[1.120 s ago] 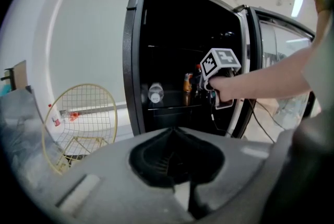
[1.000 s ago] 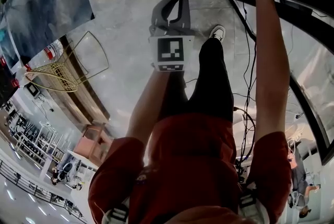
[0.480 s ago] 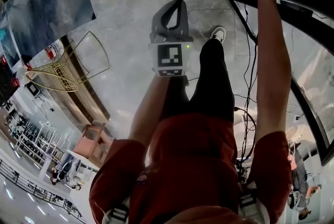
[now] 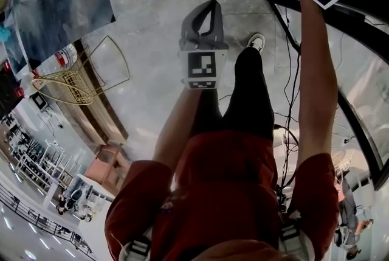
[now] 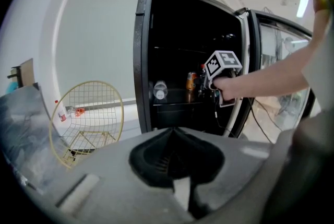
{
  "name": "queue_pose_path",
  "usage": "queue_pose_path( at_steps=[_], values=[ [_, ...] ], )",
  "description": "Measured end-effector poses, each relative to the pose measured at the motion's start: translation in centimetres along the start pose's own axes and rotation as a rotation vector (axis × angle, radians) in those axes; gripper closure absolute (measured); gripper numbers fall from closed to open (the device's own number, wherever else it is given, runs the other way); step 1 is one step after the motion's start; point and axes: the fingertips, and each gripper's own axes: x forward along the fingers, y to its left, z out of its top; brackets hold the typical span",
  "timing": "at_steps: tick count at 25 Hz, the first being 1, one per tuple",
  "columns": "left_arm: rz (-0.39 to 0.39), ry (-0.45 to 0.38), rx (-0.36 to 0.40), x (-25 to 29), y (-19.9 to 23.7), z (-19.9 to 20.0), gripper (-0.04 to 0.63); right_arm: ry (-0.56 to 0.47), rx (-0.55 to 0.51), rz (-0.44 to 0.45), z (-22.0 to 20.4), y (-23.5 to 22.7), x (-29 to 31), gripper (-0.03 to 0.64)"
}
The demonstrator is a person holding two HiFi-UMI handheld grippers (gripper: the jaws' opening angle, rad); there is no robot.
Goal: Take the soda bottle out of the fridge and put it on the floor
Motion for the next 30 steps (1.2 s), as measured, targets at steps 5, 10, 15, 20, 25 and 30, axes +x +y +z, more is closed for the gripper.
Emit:
queue_pose_path(
  at_steps=[5, 10, 15, 20, 25, 30],
  values=[
    [0.005, -0.012, -0.006, -0.8, 0.2, 0.8, 0.595, 0.010, 0.009, 0.022, -0.8, 0.6, -1.2, 0.318],
    [0.010, -0.025, -0.007, -1.8, 0.0, 2.5, 0.595, 0.052, 0.001, 0.059, -1.2, 1.3, -3.3, 0.318],
    [0.021, -0.042, -0.002, -2.7, 0.1, 4.4, 0.595, 0.089, -0.007, 0.102, -2.0, 2.6, -5.3, 0.318],
    [0.027, -0.060, -0.012, -4.6, 0.1, 6.3, 0.595, 0.109, 0.004, 0.124, -2.0, 3.6, -8.4, 0.318],
    [-0.005, -0.070, 0.000, -7.2, -0.2, 7.9, 0.595, 0.142, -0.002, 0.170, -1.9, 5.2, -13.0, 0.318],
    [-0.009, -0.085, 0.006, -10.1, -0.3, 10.0, 0.595, 0.154, -0.013, 0.225, -0.5, 6.8, -17.8, 0.318]
  ],
)
